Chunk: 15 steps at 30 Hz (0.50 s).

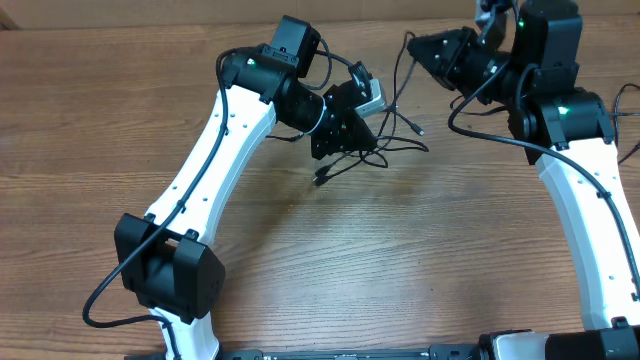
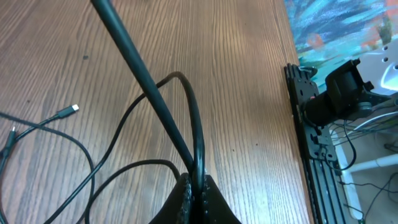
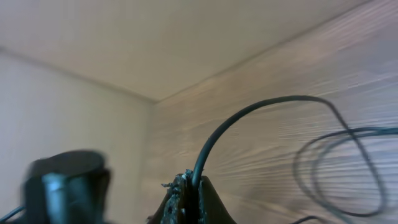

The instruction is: Untangle cables

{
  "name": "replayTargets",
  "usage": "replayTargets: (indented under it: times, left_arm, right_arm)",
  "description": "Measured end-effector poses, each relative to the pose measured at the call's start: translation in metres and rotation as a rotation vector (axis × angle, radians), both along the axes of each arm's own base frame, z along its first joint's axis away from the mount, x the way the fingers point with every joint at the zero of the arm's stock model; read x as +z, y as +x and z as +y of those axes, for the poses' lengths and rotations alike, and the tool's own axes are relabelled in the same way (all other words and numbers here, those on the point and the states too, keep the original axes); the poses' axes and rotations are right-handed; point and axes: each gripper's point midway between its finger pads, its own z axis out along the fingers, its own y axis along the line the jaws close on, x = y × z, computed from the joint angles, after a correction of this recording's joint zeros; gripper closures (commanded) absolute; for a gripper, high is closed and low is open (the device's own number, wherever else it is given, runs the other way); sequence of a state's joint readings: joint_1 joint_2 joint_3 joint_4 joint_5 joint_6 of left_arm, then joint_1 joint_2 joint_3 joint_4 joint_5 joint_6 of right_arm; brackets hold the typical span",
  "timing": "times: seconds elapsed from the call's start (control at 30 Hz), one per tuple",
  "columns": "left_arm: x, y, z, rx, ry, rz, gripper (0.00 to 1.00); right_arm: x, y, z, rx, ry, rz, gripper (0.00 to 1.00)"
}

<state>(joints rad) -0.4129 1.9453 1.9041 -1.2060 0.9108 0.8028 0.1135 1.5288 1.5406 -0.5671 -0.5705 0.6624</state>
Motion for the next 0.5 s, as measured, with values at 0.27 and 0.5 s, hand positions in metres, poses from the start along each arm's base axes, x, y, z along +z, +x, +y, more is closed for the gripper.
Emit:
replayTargets:
  times: [0.27, 0.5]
  left_arm:
    - [0.000, 0.000, 0.000, 0.000, 0.000, 0.000, 0.96]
    - [0.000, 0.000, 0.000, 0.000, -0.001, 0.000, 0.96]
  right_arm:
    - [-0.012, 0.006, -0.016, -0.076, -0.091, 0.005, 0.96]
    - [-0.013, 0.007, -0.018, -0.085, -0.106, -0.001, 0.96]
